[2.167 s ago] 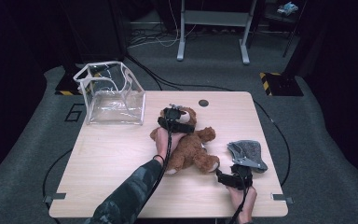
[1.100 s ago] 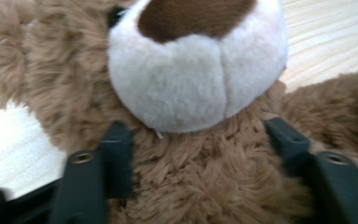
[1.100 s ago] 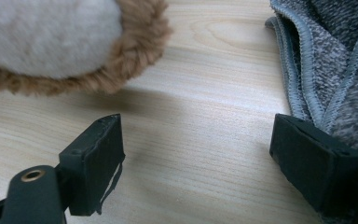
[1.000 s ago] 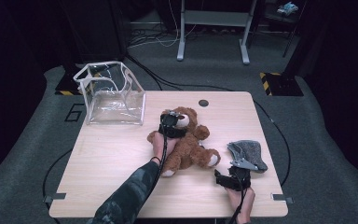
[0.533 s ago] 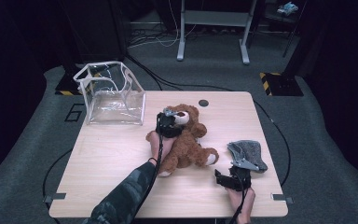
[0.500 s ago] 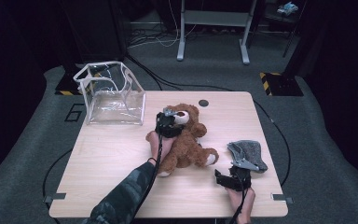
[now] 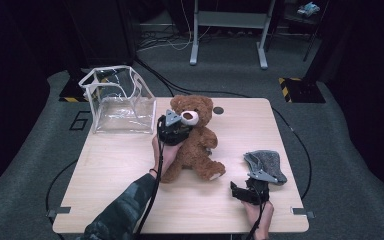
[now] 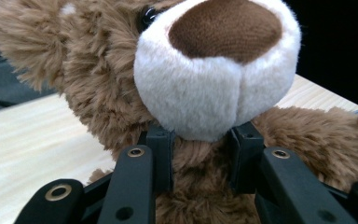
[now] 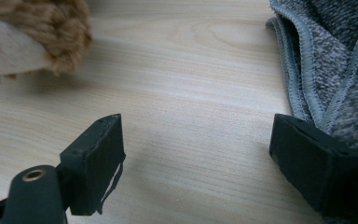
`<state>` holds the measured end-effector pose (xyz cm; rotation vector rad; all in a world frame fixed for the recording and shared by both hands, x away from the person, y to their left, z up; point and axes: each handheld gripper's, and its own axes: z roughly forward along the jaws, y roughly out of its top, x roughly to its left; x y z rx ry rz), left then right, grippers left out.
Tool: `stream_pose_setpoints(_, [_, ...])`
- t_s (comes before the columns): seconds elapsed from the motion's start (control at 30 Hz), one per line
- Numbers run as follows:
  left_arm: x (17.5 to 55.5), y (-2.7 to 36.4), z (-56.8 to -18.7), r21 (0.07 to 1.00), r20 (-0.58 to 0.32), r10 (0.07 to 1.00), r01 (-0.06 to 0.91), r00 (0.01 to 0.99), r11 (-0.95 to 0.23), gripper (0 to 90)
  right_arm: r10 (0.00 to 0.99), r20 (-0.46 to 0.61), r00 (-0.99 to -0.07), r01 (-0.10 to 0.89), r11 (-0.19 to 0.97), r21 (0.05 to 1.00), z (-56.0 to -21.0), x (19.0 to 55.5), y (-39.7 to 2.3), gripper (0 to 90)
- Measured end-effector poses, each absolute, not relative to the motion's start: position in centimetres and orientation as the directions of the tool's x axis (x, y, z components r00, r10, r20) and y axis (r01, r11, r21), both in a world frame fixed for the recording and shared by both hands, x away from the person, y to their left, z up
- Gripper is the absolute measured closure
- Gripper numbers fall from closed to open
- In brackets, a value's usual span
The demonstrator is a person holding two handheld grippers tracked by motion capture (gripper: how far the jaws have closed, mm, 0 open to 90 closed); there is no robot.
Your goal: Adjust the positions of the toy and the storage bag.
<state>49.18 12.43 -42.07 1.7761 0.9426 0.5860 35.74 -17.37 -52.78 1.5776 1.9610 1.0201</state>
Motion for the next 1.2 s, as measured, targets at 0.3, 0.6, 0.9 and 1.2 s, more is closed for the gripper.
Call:
stream_pose_setpoints(0.3, [48.1, 14.6, -39.1, 0.945, -0.014, 0.795, 0.268, 0.607, -0.187, 67.3, 0.957, 0.114, -0.266, 0.649, 0.090, 0.755, -52.8, 35.7, -17.3, 17.2])
stream_pose_setpoints(0.6, [47.5, 17.1, -36.8, 0.945, -0.012, 0.783, 0.264, 0.622, -0.195, 67.1, 0.958, 0.101, -0.267, 0.647, 0.101, 0.756, -52.8, 35.8, -17.2, 17.2])
stream_pose_setpoints(0.9, [46.5, 20.2, -35.5, 0.938, -0.007, 0.781, 0.275, 0.625, -0.212, 66.8, 0.958, 0.096, -0.269, 0.648, 0.106, 0.754, -52.8, 35.7, -17.1, 17.2])
stream_pose_setpoints(1.2, [45.7, 23.9, -35.3, 0.932, -0.019, 0.796, 0.299, 0.605, -0.205, 66.5, 0.960, 0.079, -0.270, 0.644, 0.118, 0.756, -52.8, 35.7, -17.0, 17.1])
